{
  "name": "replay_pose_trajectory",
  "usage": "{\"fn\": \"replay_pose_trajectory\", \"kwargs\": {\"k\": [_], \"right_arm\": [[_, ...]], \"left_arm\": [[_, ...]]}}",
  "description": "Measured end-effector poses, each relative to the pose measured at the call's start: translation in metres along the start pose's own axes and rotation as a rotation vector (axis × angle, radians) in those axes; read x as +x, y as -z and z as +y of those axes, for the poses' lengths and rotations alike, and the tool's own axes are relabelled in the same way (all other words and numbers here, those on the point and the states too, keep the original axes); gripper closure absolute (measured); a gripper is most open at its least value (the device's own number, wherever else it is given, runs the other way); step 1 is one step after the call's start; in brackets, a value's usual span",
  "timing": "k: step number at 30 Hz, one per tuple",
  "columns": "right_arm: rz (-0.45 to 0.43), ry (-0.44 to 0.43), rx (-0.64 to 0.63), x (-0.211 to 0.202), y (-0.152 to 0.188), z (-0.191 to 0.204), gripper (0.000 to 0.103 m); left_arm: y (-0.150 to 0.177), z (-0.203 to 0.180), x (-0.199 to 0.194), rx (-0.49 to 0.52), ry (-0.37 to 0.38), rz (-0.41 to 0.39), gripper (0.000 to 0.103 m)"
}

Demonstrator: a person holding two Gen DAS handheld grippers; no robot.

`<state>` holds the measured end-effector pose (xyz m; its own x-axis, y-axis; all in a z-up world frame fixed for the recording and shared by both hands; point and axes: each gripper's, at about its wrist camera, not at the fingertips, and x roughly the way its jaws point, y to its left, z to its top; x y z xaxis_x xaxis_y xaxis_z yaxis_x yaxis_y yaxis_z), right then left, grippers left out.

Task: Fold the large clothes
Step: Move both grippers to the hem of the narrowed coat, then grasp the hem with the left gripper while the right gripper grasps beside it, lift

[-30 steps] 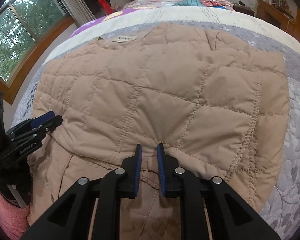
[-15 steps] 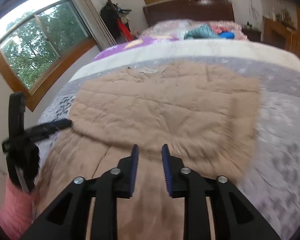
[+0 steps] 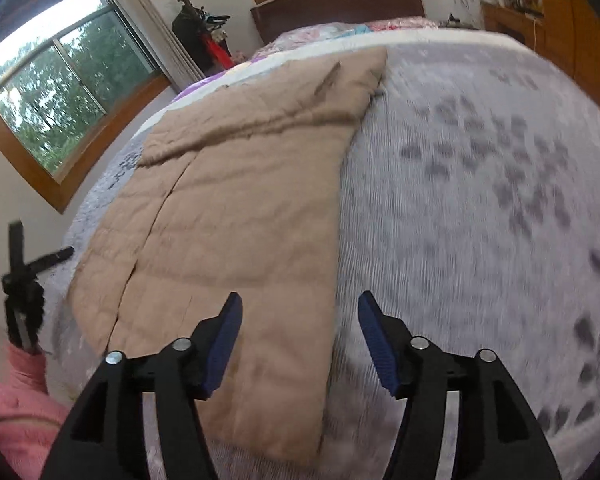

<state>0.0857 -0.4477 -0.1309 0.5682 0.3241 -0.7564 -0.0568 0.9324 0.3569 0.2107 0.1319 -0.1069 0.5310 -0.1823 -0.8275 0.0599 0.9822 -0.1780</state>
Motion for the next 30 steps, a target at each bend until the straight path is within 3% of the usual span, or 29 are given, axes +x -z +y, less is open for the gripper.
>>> {"fn": "replay_pose_trajectory", "kwargs": {"k": [5, 10, 20, 23, 26, 28, 29, 30], "right_arm": [[0.017, -0.006, 0.036, 0.000, 0.026, -0.005, 0.041], [0.021, -0.024, 0.056, 0.000, 0.037, -0.008, 0.041], [0.033, -0.044, 0.064, 0.008, 0.047, -0.009, 0.041], [0.040, -0.042, 0.054, 0.011, 0.047, -0.006, 0.047], [0.047, -0.046, 0.050, 0.014, 0.048, -0.005, 0.054], [0.048, -0.043, 0.038, 0.013, 0.048, -0.002, 0.064], [0.055, -0.072, 0.042, 0.014, 0.049, -0.002, 0.080], [0.057, -0.088, 0.045, 0.015, 0.049, -0.002, 0.084]], "left_arm": [[0.031, 0.010, -0.004, -0.047, 0.038, 0.023, 0.025], [0.043, 0.010, -0.004, -0.081, 0.146, 0.034, 0.025], [0.047, -0.002, 0.016, -0.062, 0.163, 0.068, 0.025], [0.048, -0.002, 0.016, -0.070, 0.167, 0.062, 0.028], [0.049, -0.001, 0.014, -0.077, 0.139, 0.056, 0.043], [0.052, 0.000, 0.011, -0.080, 0.123, 0.050, 0.054], [0.052, 0.000, 0.010, -0.082, 0.117, 0.048, 0.055], [0.053, 0.001, 0.010, -0.082, 0.119, 0.047, 0.063]]}}
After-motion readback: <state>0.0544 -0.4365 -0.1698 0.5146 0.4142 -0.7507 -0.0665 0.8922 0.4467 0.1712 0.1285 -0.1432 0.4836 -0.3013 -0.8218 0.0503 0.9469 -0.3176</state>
